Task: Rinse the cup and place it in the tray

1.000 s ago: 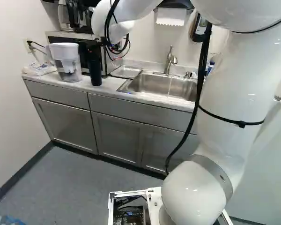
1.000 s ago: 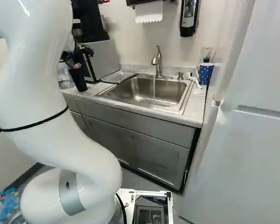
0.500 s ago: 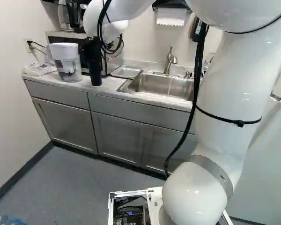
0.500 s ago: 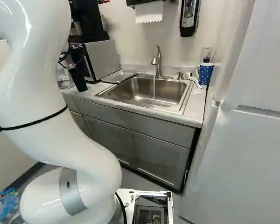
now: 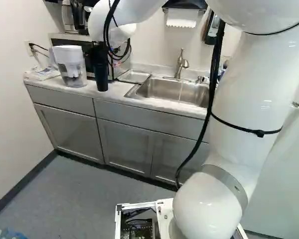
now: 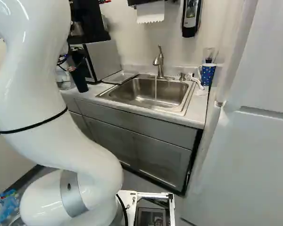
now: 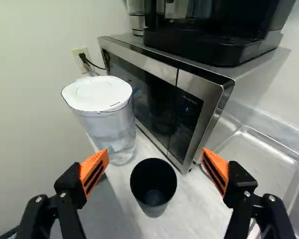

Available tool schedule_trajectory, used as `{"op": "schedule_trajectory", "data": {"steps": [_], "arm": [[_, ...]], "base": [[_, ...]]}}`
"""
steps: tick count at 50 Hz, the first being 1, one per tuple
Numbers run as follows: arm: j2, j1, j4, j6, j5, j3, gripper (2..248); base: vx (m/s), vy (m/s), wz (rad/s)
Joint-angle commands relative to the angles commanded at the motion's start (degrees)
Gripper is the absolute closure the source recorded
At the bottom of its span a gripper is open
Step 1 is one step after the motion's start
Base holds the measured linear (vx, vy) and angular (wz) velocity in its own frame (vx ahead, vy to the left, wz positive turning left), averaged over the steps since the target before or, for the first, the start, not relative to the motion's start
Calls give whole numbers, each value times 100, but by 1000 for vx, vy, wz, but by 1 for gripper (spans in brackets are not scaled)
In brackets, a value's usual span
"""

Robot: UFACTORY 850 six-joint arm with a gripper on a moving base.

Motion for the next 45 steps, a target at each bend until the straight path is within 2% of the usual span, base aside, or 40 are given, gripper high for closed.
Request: {"op": "schedule_trajectory", "data": {"steps": [45], "arm": [[-124, 49, 0, 0, 561, 414, 3]], "base": [[0, 0, 0]]}}
